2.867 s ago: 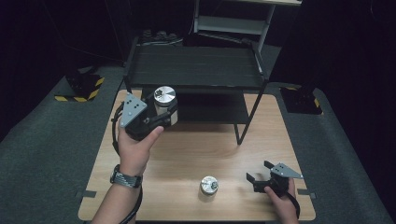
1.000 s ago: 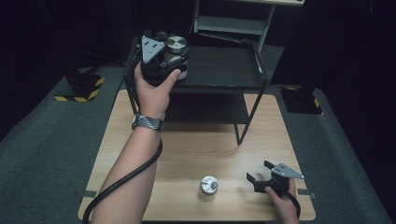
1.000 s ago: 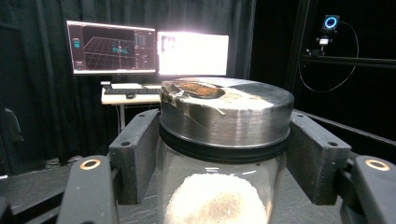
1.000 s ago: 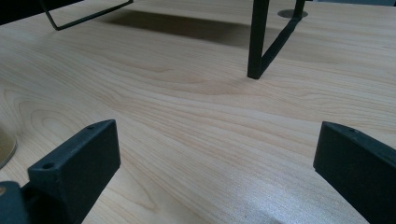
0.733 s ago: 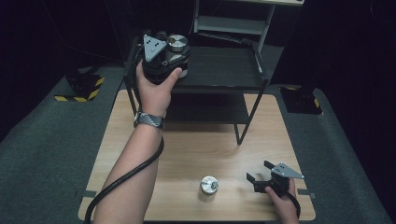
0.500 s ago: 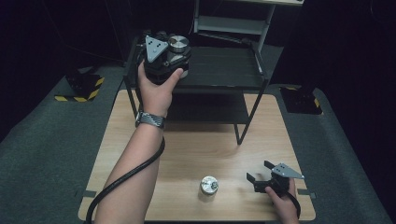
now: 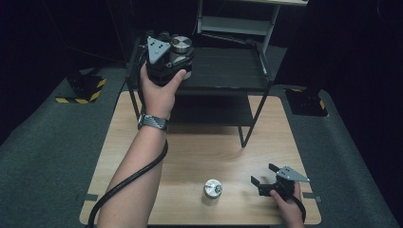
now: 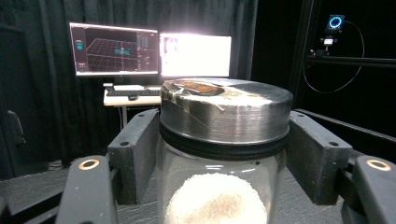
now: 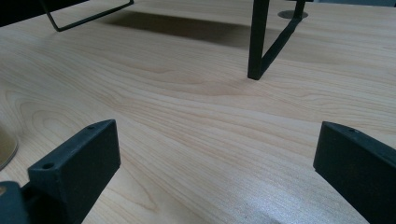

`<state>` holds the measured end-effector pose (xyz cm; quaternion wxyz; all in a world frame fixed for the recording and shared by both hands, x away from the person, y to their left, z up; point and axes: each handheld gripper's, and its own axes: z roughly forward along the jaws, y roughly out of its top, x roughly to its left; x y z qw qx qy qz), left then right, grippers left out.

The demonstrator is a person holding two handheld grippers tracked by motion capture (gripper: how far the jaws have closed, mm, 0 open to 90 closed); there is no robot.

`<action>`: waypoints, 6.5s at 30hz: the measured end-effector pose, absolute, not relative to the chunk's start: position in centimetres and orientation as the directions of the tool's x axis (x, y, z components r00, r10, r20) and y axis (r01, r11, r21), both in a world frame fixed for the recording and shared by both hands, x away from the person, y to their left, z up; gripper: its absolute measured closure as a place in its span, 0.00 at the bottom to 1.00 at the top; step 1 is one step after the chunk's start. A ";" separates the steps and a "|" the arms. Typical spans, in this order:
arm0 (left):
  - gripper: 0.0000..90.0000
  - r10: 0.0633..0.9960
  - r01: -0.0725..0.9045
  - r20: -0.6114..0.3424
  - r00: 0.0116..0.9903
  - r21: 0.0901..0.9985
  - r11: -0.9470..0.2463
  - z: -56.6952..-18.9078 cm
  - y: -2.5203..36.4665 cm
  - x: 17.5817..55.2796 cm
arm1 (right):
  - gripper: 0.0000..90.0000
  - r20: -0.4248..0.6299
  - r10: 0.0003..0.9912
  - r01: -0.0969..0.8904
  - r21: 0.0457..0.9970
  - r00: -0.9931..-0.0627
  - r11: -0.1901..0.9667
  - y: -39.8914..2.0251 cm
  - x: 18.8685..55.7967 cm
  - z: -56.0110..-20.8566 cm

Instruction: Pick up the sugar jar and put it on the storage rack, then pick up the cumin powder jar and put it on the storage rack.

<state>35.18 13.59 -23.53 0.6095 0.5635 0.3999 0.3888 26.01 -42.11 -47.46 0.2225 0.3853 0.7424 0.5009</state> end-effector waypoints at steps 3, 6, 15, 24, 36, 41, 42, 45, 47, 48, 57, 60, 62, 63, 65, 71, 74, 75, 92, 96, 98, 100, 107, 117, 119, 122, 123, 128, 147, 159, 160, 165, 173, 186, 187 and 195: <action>0.35 0.926 -0.021 -0.045 0.375 0.998 0.057 -23.4 13.5 35.1 | 0.00 0.056 0.795 0.350 0.915 -0.604 0.201 -42.1 26.0 -47.5; 0.35 0.924 -0.019 -0.053 0.379 0.998 0.065 -23.4 13.7 35.3 | 0.00 0.055 0.794 0.349 0.915 -0.605 0.202 -42.1 26.0 -47.5; 0.21 0.927 -0.020 -0.057 0.372 0.997 0.070 -23.4 13.7 35.0 | 0.00 0.056 0.794 0.350 0.915 -0.605 0.202 -42.1 26.1 -47.4; 0.01 0.929 -0.027 -0.049 0.366 0.998 0.063 -23.6 13.6 34.3 | 0.00 0.056 0.794 0.349 0.915 -0.605 0.201 -42.2 26.1 -47.5; 0.01 0.931 -0.044 -0.029 0.364 0.998 0.048 -23.8 14.2 32.5 | 0.00 0.054 0.795 0.347 0.916 -0.604 0.201 -42.1 26.0 -47.5; 0.01 0.932 -0.050 -0.019 0.361 0.998 0.040 -24.2 14.6 31.6 | 0.00 0.055 0.795 0.350 0.915 -0.603 0.202 -42.1 26.1 -47.4; 0.01 0.932 -0.053 -0.019 0.362 0.998 0.041 -24.4 14.8 31.2 | 0.00 0.053 0.796 0.349 0.915 -0.602 0.202 -42.1 26.0 -47.5; 0.01 0.931 -0.054 -0.015 0.364 0.998 0.038 -24.7 15.0 30.8 | 0.00 0.052 0.796 0.348 0.915 -0.603 0.203 -42.1 26.0 -47.5; 0.01 0.930 -0.057 -0.006 0.367 0.998 0.029 -25.2 15.2 30.2 | 0.00 0.054 0.796 0.349 0.915 -0.603 0.202 -42.1 26.0 -47.5; 0.01 0.930 -0.058 -0.004 0.367 0.998 0.027 -25.5 15.3 30.0 | 0.00 0.054 0.796 0.349 0.915 -0.603 0.203 -42.0 26.0 -47.4; 0.01 0.928 -0.039 0.005 0.372 0.999 0.011 -28.2 15.9 28.0 | 0.00 0.050 0.796 0.348 0.914 -0.604 0.206 -42.0 26.0 -47.4; 0.01 0.926 -0.031 0.008 0.377 1.000 0.004 -28.9 16.1 27.4 | 0.00 0.049 0.796 0.348 0.914 -0.604 0.207 -42.0 26.0 -47.4; 0.01 0.924 -0.027 0.008 0.383 1.000 0.003 -29.6 16.3 26.8 | 0.00 0.048 0.795 0.347 0.914 -0.604 0.208 -42.0 26.0 -47.4; 0.01 0.924 -0.029 0.012 0.381 1.000 -0.001 -29.9 16.3 26.6 | 0.00 0.046 0.795 0.347 0.914 -0.605 0.210 -42.0 26.0 -47.4; 0.01 0.922 -0.025 0.020 0.386 1.000 -0.012 -30.4 16.4 26.1 | 0.00 0.046 0.795 0.347 0.914 -0.605 0.211 -42.0 26.0 -47.4; 0.01 0.913 -0.016 0.008 0.408 1.000 -0.002 -32.5 16.9 24.6 | 0.00 0.042 0.796 0.345 0.914 -0.604 0.214 -41.9 26.0 -47.4; 0.01 0.912 -0.008 -0.002 0.411 1.000 0.006 -33.5 17.1 23.8 | 0.00 0.028 0.793 0.340 0.913 -0.608 0.228 -41.8 26.0 -47.3; 0.01 0.913 -0.002 0.007 0.409 1.000 -0.007 -34.3 17.2 23.3 | 0.00 0.028 0.794 0.339 0.913 -0.608 0.228 -41.8 25.9 -47.3; 0.01 0.897 0.130 -0.028 0.442 0.991 -0.033 -42.1 17.7 20.1 | 0.00 0.021 0.795 0.336 0.913 -0.606 0.232 -41.6 25.9 -47.3; 0.01 0.899 0.166 -0.037 0.437 0.985 -0.041 -43.7 17.7 19.6 | 0.00 0.018 0.795 0.336 0.912 -0.606 0.235 -41.6 25.9 -47.3; 0.01 0.902 0.192 -0.045 0.430 0.980 -0.043 -44.3 17.7 19.4 | 0.00 0.018 0.795 0.335 0.912 -0.606 0.235 -41.6 25.9 -47.3; 0.01 0.903 0.213 -0.052 0.427 0.976 -0.045 -45.1 17.8 19.2 | 0.00 0.019 0.796 0.336 0.912 -0.605 0.234 -41.6 25.9 -47.3; 0.01 0.912 0.281 -0.063 0.406 0.958 -0.059 -47.0 18.0 18.6 | 0.00 0.007 0.795 0.331 0.911 -0.607 0.245 -41.4 25.8 -47.3; 0.01 0.901 0.333 -0.010 0.433 0.931 -0.150 -48.5 18.0 18.7 | 0.00 -0.017 0.804 0.326 0.909 -0.595 0.261 -40.9 25.5 -47.2; 0.01 0.897 0.344 -0.016 0.442 0.926 -0.153 -48.7 18.1 18.9 | 0.00 -0.022 0.806 0.326 0.908 -0.591 0.263 -40.8 25.5 -47.2; 0.01 0.890 0.351 0.003 0.457 0.918 -0.183 -48.6 18.0 19.1 | 0.00 -0.031 0.811 0.325 0.907 -0.584 0.269 -40.5 25.4 -47.1; 0.01 0.885 0.347 0.004 0.465 0.919 -0.186 -48.7 18.0 19.1 | 0.00 -0.035 0.811 0.324 0.906 -0.583 0.272 -40.5 25.3 -47.1; 0.01 0.875 0.338 0.049 0.482 0.911 -0.237 -48.4 17.4 19.1 | 0.00 -0.050 0.808 0.322 0.901 -0.588 0.290 -40.2 25.4 -47.0; 0.01 0.880 0.388 -0.002 0.474 0.898 -0.208 -48.1 18.3 19.3 | 0.00 -0.031 0.806 0.324 0.906 -0.591 0.271 -40.6 25.4 -47.1; 0.01 0.877 0.380 0.003 0.481 0.900 -0.212 -48.1 18.4 19.0 | 0.00 -0.022 0.799 0.306 0.917 -0.601 0.256 -40.9 25.2 -47.0; 0.01 0.876 0.382 0.003 0.483 0.899 -0.213 -48.1 18.4 19.0 | 0.00 -0.027 0.797 0.293 0.922 -0.603 0.252 -40.8 24.9 -46.8; 0.01 0.873 0.387 0.001 0.488 0.896 -0.217 -48.0 18.4 19.2 | 0.00 -0.025 0.781 0.263 0.935 -0.624 0.239 -40.5 24.1 -46.3; 0.01 0.869 0.384 0.005 0.495 0.896 -0.224 -48.0 18.3 19.2 | 0.00 -0.026 0.716 0.189 0.957 -0.697 0.219 -39.3 22.7 -45.5; 0.01 0.863 0.385 0.001 0.506 0.894 -0.227 -48.0 18.3 19.2 | 0.00 -0.034 0.592 0.157 0.950 -0.805 0.269 -35.8 22.4 -45.4; 0.01 0.863 0.386 0.001 0.505 0.894 -0.227 -48.0 18.3 19.3 | 0.00 -0.029 0.589 0.161 0.950 -0.808 0.267 -35.7 22.5 -45.4; 0.01 0.862 0.388 -0.004 0.507 0.894 -0.224 -48.0 18.4 19.3 | 0.00 0.001 0.557 0.167 0.954 -0.830 0.248 -34.4 22.6 -45.8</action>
